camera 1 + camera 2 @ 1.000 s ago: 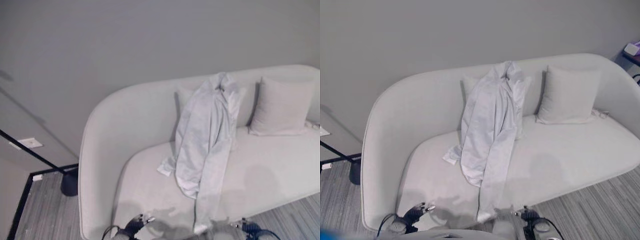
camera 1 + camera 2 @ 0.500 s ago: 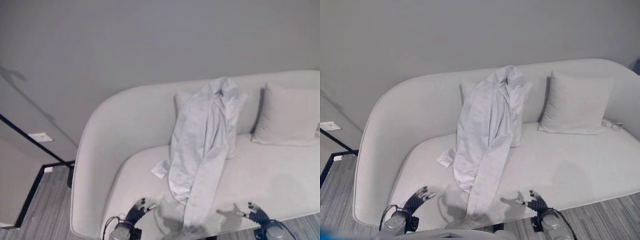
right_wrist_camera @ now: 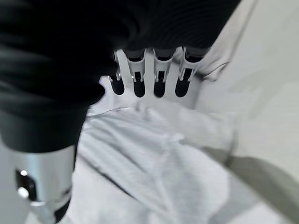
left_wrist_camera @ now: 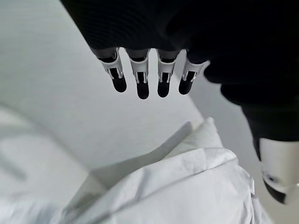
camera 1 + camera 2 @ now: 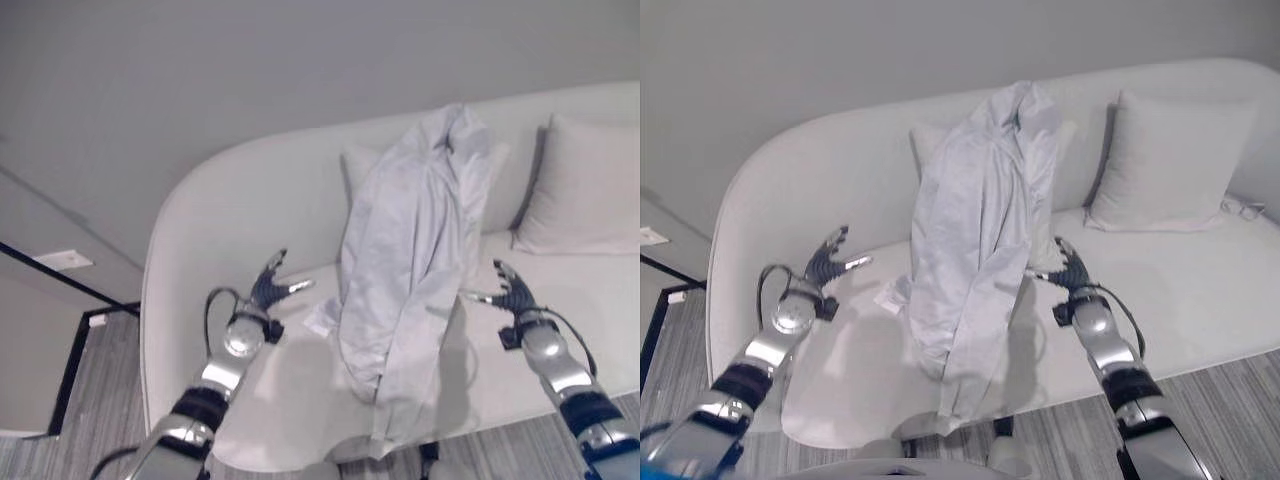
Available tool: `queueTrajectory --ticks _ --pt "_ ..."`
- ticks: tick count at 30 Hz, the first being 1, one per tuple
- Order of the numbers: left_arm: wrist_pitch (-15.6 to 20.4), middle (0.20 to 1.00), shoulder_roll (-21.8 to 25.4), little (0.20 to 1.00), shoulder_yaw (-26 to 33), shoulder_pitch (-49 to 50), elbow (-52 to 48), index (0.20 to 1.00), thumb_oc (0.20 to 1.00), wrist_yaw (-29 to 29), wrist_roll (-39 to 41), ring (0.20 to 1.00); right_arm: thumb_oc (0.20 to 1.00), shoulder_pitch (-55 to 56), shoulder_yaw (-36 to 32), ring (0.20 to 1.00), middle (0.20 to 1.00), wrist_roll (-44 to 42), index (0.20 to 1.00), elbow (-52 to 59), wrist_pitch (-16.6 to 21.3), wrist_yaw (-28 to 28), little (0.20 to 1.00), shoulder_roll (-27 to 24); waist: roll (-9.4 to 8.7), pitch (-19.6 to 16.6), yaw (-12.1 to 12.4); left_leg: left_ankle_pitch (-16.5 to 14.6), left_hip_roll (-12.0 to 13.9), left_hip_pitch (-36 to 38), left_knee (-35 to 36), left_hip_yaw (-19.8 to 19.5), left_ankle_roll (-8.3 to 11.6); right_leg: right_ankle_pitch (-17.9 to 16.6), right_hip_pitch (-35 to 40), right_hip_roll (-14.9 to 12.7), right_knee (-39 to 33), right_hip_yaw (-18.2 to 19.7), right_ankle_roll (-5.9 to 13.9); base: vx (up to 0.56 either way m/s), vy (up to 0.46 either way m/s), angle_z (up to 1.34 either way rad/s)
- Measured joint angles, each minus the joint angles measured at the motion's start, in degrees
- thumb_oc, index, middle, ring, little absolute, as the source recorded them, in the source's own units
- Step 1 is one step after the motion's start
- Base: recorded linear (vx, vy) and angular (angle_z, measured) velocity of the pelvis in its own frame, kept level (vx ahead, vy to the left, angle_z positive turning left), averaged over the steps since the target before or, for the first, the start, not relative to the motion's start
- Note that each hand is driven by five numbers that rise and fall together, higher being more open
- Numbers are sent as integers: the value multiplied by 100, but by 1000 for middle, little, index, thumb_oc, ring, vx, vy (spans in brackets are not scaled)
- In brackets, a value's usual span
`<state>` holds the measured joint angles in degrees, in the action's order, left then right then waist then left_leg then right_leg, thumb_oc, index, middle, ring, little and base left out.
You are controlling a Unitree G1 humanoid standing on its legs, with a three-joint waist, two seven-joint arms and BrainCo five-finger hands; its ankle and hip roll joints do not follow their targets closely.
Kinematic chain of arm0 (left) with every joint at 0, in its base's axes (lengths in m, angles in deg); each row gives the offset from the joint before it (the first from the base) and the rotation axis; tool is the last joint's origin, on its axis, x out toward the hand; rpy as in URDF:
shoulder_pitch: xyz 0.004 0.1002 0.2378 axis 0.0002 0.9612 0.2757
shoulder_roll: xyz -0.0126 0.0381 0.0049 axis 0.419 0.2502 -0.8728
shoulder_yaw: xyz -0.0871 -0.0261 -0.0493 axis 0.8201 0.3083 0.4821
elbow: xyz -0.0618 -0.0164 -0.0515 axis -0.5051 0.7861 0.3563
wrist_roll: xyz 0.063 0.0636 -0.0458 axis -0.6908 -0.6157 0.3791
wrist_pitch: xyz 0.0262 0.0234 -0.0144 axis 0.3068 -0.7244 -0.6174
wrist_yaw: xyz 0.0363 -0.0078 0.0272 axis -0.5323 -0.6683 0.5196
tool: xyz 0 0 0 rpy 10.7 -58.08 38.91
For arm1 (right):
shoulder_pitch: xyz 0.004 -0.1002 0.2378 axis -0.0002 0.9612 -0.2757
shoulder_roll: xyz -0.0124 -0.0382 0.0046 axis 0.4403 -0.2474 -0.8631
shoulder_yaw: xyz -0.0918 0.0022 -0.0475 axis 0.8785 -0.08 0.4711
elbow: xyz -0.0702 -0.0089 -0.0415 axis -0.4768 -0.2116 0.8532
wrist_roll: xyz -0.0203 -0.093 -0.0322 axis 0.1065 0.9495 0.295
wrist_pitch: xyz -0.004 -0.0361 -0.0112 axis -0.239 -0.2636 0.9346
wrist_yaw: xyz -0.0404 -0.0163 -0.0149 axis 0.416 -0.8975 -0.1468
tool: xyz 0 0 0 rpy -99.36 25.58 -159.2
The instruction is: Hang the clothes on the sofa on the clothes rack.
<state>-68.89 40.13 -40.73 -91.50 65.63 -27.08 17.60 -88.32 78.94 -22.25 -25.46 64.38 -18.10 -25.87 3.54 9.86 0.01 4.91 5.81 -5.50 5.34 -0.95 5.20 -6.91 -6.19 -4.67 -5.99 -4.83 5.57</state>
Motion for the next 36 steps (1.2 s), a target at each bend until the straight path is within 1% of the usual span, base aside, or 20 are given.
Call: queueTrajectory --ticks 1,2,3,4,5,6,7,8,9,11,13,14,17,19,23,27,29,31,35,36 --pt "-2 1000 97 1000 -138 -246 9 1000 1000 79 -134 1000 1000 -199 79 1000 1000 -42 1000 -29 19 -60 1000 -2 4 61 -1 30 -13 -77 -1 -3 11 -16 -72 -7 3 -2 4 -139 13 4" --pt "-9 1000 219 1000 -572 -1127 171 1000 1000 247 -334 1000 1000 -971 469 1000 1000 -161 1000 -388 51 -171 1000 -2 28 323 3 120 -36 -281 -1 -16 14 -132 -258 -26 23 -9 8 -96 17 7" --pt "-13 1000 221 1000 -718 -1378 261 1000 1000 272 -377 1000 1000 -1180 595 1000 1000 -186 1000 -550 50 -190 1000 10 36 391 4 142 -39 -313 -2 -27 23 -146 -285 -32 23 -17 8 -95 14 14" --pt "-18 1000 177 1000 -956 -1838 382 1000 1000 283 -432 1000 1000 -1536 752 1000 1000 -266 1000 -782 45 -194 1000 80 52 533 -5 163 -41 -346 -1 -99 19 -153 -296 -45 24 -59 11 -95 14 12" --pt "-20 1000 161 1000 -1045 -2017 430 1000 1000 324 -479 1000 1000 -1693 796 1000 1000 -341 1000 -937 79 -204 1000 183 61 575 -6 163 -68 -350 -1 -113 19 -153 -294 -50 23 -76 11 -100 14 11" --pt "-44 1000 164 1000 -1266 -2269 609 1000 1000 344 -586 1000 1000 -1884 914 1000 1000 -466 1000 -1199 77 -206 1000 265 66 599 -8 163 -68 -364 -1 -117 20 -144 -310 -51 21 -78 20 -98 14 7" --pt "-84 1000 175 1000 -1692 -2781 931 1000 1000 401 -717 1000 1000 -2233 1034 1000 1000 -674 1000 -1604 63 -207 1000 334 96 638 4 177 -77 -466 -1 -138 24 -139 -399 -62 20 -94 27 -96 18 8" --pt "-133 1000 169 1000 -1871 -3057 1110 1000 1000 438 -842 1000 1000 -2450 1031 1000 1000 -811 1000 -1799 58 -207 1000 358 125 665 3 205 -93 -552 -1 -139 29 -145 -472 -74 24 -98 22 -93 22 8" --pt "-155 1000 157 1000 -1910 -3202 1204 1000 1000 453 -878 1000 1000 -2584 1022 1000 1000 -906 1000 -1874 51 -215 1000 355 149 751 -1 207 -100 -559 -2 -136 27 -155 -478 -80 25 -102 19 -57 15 5" --pt "-182 1000 40 1000 -2266 -3568 1689 1000 1000 494 -876 1000 1000 -2980 1231 1000 1000 -1075 1000 -2307 19 -225 1000 345 204 806 -6 207 -117 -622 -2 -139 27 -158 -544 -97 25 -106 29 -60 23 0" --pt "-211 1000 26 1000 -2287 -3688 1816 1000 1000 500 -872 1000 1000 -3118 1228 1000 1000 -1163 1000 -2317 20 -236 1000 333 218 830 -38 207 -120 -719 -2 -132 27 -161 -635 -100 25 -109 27 -79 43 0" --pt "-229 1000 -79 1000 -2649 -4058 2307 1000 1000 507 -867 1000 1000 -3427 1421 1000 1000 -1263 1000 -2622 14 -245 1000 341 253 903 -54 217 -136 -792 -3 -130 15 -174 -726 -113 26 -91 29 -33 31 -3" --pt "-286 1000 -133 1000 -2669 -4271 2441 1000 1000 509 -859 1000 1000 -3631 1425 1000 1000 -1348 1000 -2678 13 -286 1000 358 315 983 -104 221 -167 -918 -3 -116 9 -197 -857 -144 27 -76 43 -20 26 -3" --pt "-290 1000 -135 1000 -2738 -4403 2471 1000 1000 510 -856 1000 1000 -3694 1427 1000 1000 -1399 1000 -2684 11 -355 1000 355 319 1050 -150 222 -188 -924 -3 -95 9 -201 -875 -164 27 -62 45 -5 13 -2" --pt "-327 1000 -117 1000 -2729 -4670 2577 1000 1000 530 -810 1000 1000 -3739 1421 1000 1000 -1567 1000 -2642 12 -565 1000 350 318 1050 -145 221 -212 -928 -3 18 8 -202 -926 -184 28 46 46 1 35 -10" --pt "-380 1000 14 1000 -2721 -4706 2410 1000 1000 571 -813 1000 1000 -3686 1403 1000 1000 -1620 1000 -2172 -22 -784 1000 247 318 1051 -171 219 -215 -948 -2 36 8 -218 -973 -182 28 93 63 8 20 -7" --pt "-397 1000 117 1000 -2721 -4711 2199 1000 1000 636 -814 1000 1000 -3447 1190 1000 1000 -1614 1000 -1469 -23 -972 1000 158 316 1052 -204 219 -215 -948 -1 41 7 -222 -981 -182 27 105 63 0 0 0" --pt "-416 1000 217 1000 -2718 -4758 2129 1000 1000 721 -818 1000 1000 -3307 1078 1000 1000 -1587 1000 -1103 -14 -1143 1000 162 311 1055 -246 216 -217 -948 -1 50 8 -231 -993 -182 27 141 69 6 8 -3" --pt "-415 1000 331 1000 -2717 -4826 2133 1000 1000 745 -815 1000 1000 -3287 968 1000 1000 -1337 1000 -1076 2 -1368 1000 101 309 1056 -310 216 -223 -1028 -1 100 7 -263 -1105 -185 27 193 73 6 8 -8" --pt "-416 1000 331 1000 -2717 -4865 2135 1000 1000 749 -809 1000 1000 -3287 951 1000 1000 -1264 1000 -1069 3 -1415 1000 -50 308 1057 -306 218 -225 -1074 -1 135 5 -291 -1167 -184 28 220 78 16 3 -8"
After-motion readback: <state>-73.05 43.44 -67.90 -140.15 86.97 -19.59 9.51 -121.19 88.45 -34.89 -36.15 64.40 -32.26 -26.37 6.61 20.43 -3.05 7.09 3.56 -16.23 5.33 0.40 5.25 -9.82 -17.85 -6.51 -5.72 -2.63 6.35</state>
